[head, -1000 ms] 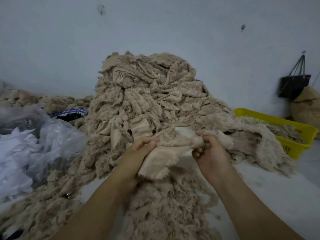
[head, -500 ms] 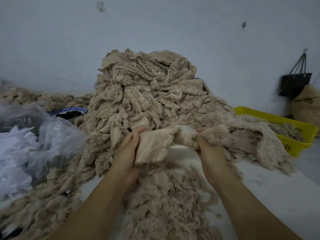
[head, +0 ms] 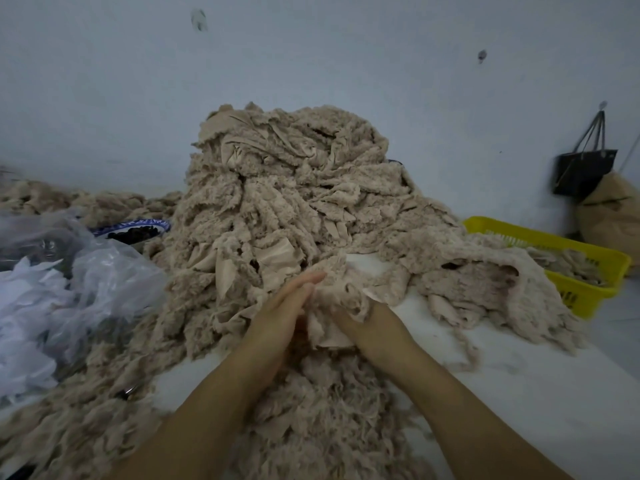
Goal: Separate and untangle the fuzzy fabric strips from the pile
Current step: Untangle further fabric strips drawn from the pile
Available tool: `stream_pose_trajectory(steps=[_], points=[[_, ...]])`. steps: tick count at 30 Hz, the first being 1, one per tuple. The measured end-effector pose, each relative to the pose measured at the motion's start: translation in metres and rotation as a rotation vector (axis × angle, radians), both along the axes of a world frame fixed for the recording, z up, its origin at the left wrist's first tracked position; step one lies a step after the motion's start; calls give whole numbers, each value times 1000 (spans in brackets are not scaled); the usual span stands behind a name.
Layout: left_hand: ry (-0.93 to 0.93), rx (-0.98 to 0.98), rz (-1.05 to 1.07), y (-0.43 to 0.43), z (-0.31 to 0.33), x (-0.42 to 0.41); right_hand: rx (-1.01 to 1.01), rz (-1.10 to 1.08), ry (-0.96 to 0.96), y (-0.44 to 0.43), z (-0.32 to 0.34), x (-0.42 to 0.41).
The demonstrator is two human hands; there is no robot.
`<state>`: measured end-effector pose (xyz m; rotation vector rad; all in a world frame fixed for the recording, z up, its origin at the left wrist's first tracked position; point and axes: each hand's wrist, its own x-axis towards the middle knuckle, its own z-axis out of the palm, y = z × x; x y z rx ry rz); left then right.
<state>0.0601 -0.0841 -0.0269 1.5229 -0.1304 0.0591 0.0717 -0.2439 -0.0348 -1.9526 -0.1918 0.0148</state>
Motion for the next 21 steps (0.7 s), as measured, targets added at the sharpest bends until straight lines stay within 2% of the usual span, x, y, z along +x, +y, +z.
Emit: stream_pose_trajectory(steps=[2,3,4,5,7,8,9,10,13,17,19,21], points=[[-16,99,154,4,-4,3,-107,10,6,-3,-4,1],[-6,73,187,6,-3,4,-82,-12,9,-2,-3,2],[-1,55,202,9,-3,5,40,-59,43,-4,0,3],[-3,62,215,10,-3,5,288,-102,96,-8,5,6],[-17,123,232,12,-5,9,939,-84,95,-21,20,12],[-22,144,239,12,-7,12,1150,-64,60,-29,23,16],[-20,170,250,11,-10,16,1238,-80,49,-34,23,17],[-17,214,267,11,-12,21,1219,-110,54,-35,21,17],[-51,446,326,13,-15,36,830,-210,34,-21,5,17],[-238,969,348,11,-17,57,390,-136,4,-8,-9,15],[-299,1292,331,6,-21,66,303,-118,-4,-8,-12,14],[-258,1448,294,3,-23,72,292,-110,-1,-7,-13,13]])
